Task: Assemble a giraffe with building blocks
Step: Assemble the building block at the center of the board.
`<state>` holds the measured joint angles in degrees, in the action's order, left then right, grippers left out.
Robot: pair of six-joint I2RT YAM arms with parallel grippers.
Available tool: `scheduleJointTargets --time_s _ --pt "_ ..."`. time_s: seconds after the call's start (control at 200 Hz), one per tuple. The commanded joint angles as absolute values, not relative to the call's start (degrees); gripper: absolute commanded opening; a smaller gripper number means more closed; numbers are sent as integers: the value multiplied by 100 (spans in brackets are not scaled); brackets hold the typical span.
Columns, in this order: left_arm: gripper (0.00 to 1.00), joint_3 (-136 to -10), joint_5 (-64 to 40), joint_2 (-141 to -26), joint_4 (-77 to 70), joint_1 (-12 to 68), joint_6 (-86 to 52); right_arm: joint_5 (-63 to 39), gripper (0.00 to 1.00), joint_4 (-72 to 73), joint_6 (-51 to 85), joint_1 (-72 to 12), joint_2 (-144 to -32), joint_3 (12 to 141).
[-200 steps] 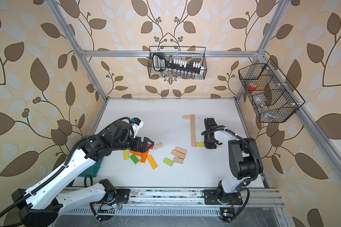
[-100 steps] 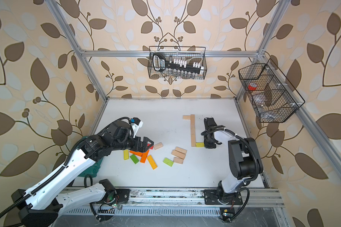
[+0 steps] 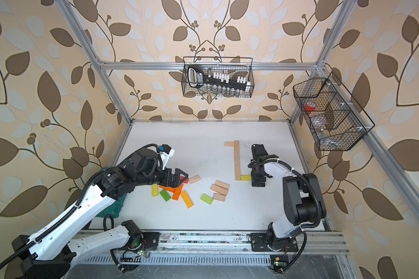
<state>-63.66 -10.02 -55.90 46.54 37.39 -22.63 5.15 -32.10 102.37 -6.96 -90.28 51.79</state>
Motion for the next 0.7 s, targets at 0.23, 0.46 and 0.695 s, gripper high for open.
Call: scheduleJointTargets --time_s 0.23,0.46,0.695 --pt "99 -6460 -872 -5344 4899 3685 -2364 699 99 -3664 10282 -436 -7721 5249" --pt "99 -6469 -729 -5312 4948 3687 -2421 -5 99 -1731 6688 -21 -6695 4450" --pt "99 -6504 -615 -5300 5052 3687 -2469 -951 76 -1217 6545 485 -5145 3348"
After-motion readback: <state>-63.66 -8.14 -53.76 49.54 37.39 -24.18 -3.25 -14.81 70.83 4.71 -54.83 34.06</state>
